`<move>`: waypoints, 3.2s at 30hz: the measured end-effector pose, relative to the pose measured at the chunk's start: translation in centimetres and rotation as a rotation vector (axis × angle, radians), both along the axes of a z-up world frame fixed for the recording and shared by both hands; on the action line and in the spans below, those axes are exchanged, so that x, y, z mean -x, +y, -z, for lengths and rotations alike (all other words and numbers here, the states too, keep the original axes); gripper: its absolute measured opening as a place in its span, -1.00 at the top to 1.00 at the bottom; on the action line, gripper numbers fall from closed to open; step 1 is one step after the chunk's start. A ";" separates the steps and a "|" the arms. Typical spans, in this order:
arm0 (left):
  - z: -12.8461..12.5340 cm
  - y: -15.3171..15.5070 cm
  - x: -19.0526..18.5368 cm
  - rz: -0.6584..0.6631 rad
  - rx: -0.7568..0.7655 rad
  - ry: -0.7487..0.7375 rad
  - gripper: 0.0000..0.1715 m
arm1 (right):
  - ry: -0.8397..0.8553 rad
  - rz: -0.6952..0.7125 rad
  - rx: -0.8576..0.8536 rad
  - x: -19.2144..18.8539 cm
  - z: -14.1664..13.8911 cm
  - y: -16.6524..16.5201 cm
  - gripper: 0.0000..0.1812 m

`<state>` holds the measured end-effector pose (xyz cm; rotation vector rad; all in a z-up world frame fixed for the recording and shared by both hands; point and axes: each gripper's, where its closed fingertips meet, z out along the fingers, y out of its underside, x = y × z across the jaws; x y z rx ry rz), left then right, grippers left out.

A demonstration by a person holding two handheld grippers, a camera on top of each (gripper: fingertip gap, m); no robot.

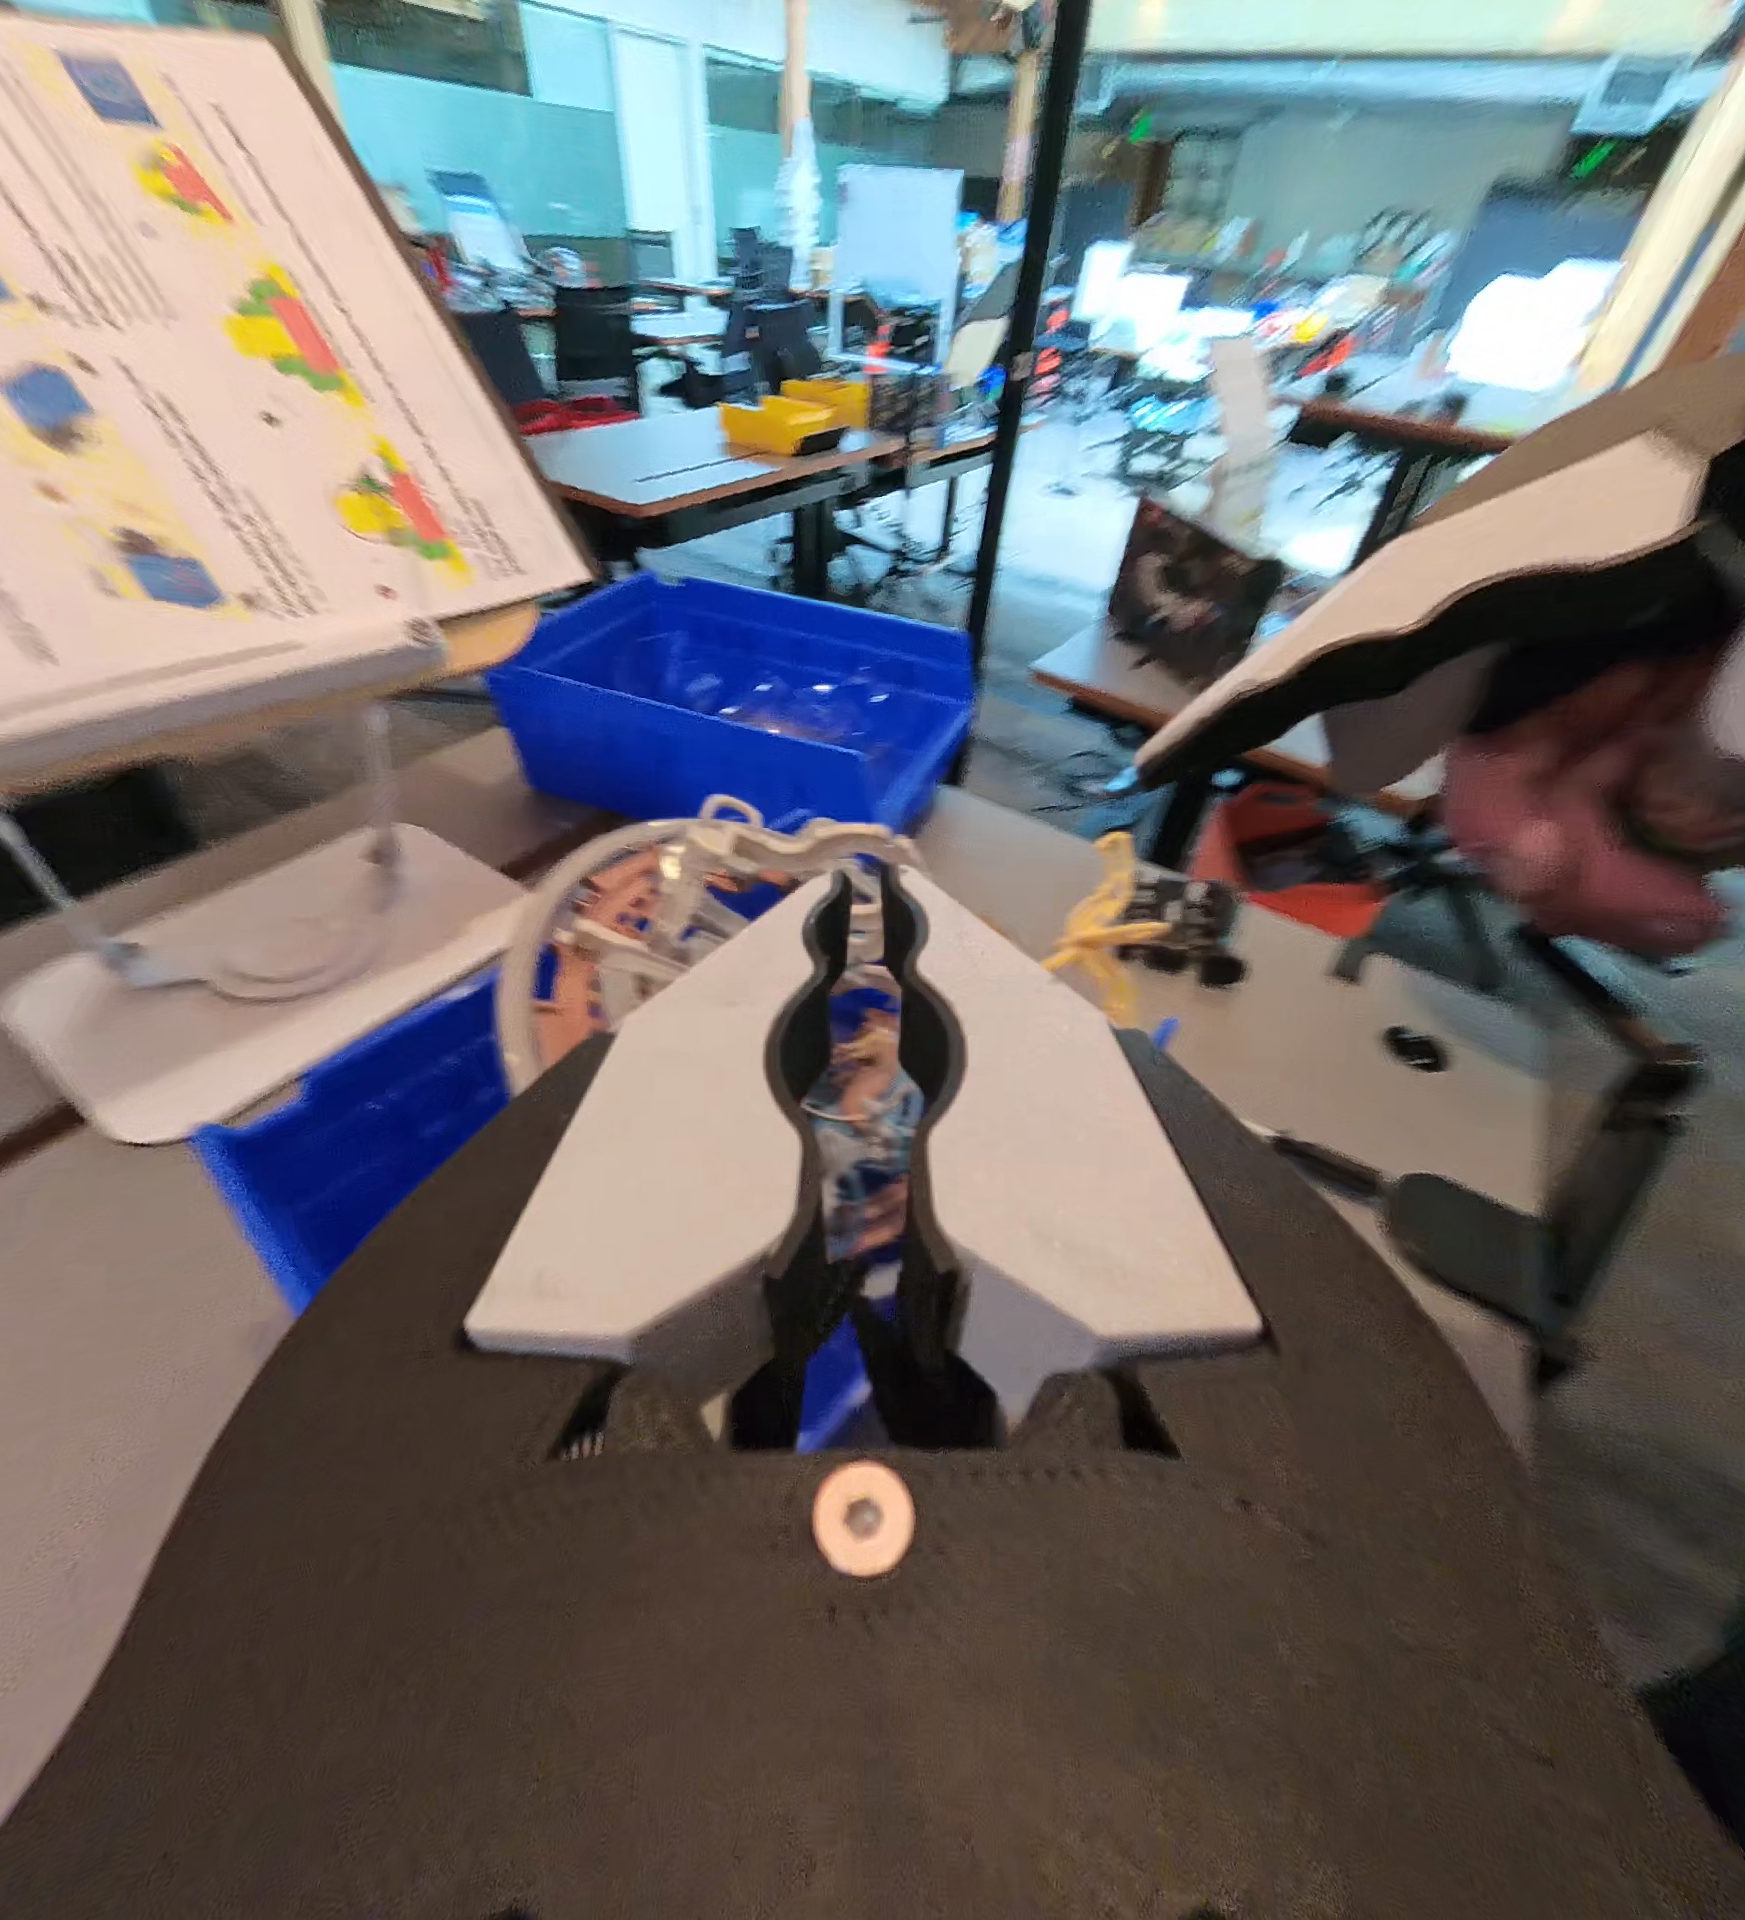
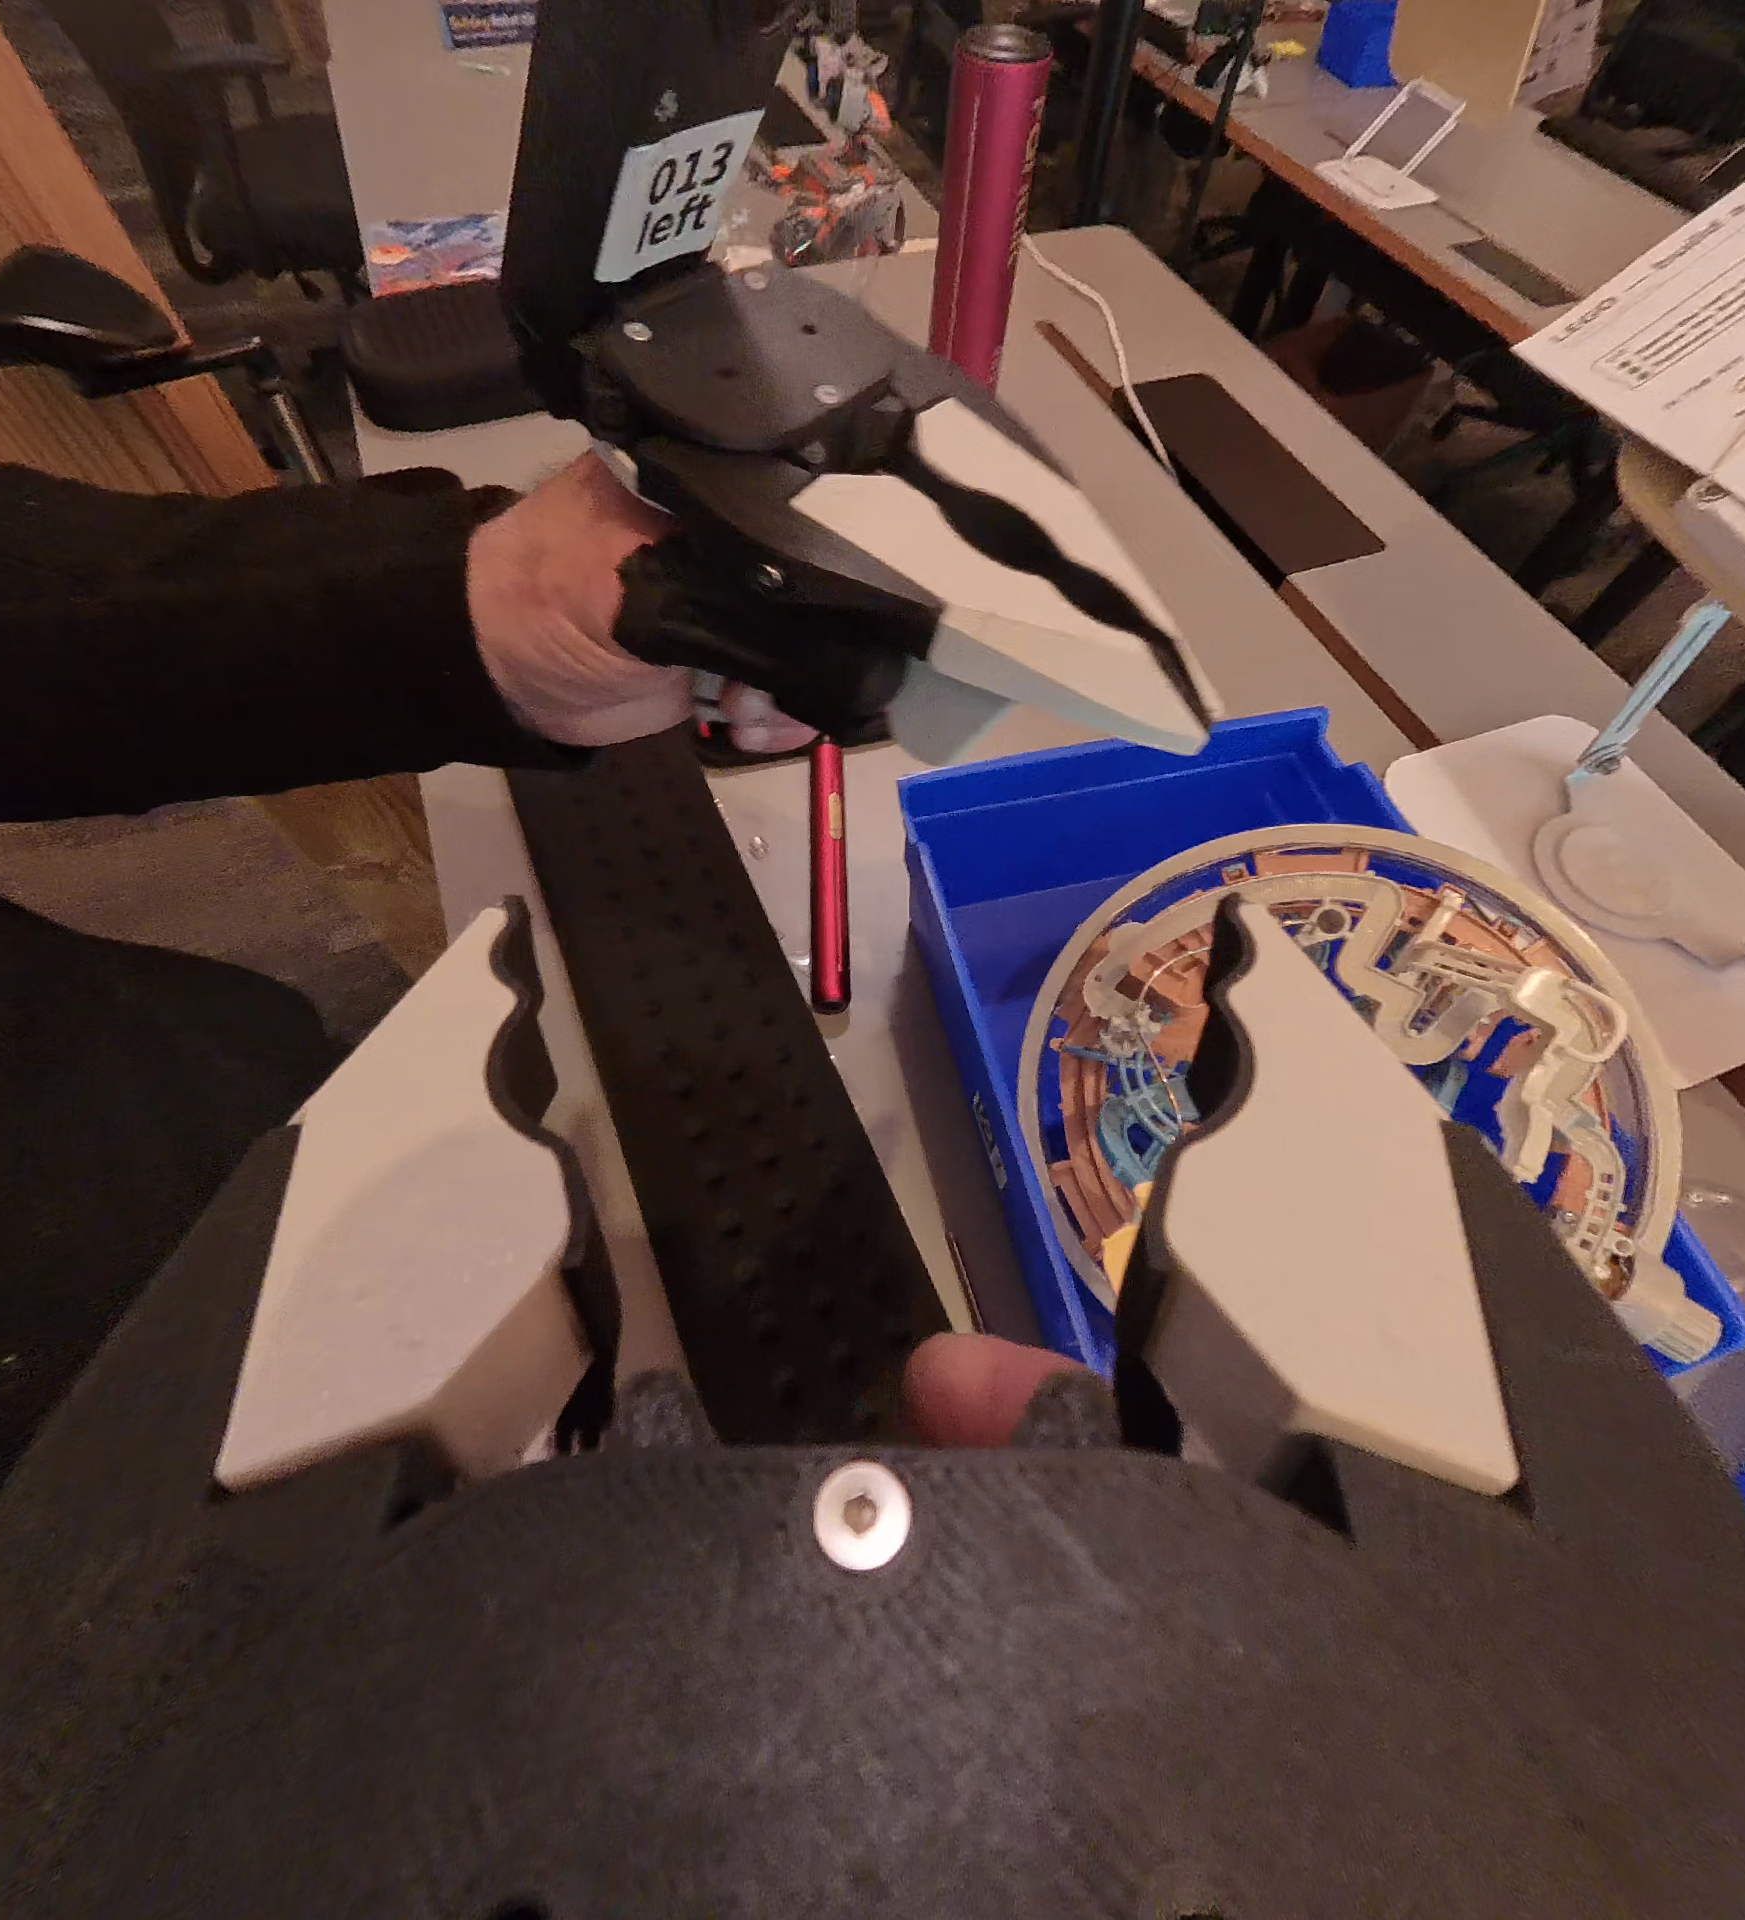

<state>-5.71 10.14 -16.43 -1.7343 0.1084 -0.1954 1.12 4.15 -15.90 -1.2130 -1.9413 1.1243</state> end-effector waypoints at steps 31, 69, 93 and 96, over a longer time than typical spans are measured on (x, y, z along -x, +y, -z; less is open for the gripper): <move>4.9 -3.9 -18.2 0.719 0.358 -0.279 1.00 | -0.323 -0.333 0.219 0.0 5.2 -6.9 -0.44; 9.0 -6.1 20.9 -0.475 0.666 0.770 1.00 | 0.016 0.134 0.184 19.9 -1.5 -5.5 -0.40; 10.0 -3.8 24.2 -0.383 0.681 0.776 1.00 | -0.018 0.168 0.163 23.4 -0.7 -4.4 -0.38; 10.0 -3.5 24.2 -0.375 0.676 0.765 1.00 | -0.002 0.170 0.181 23.4 -1.0 -3.9 -0.36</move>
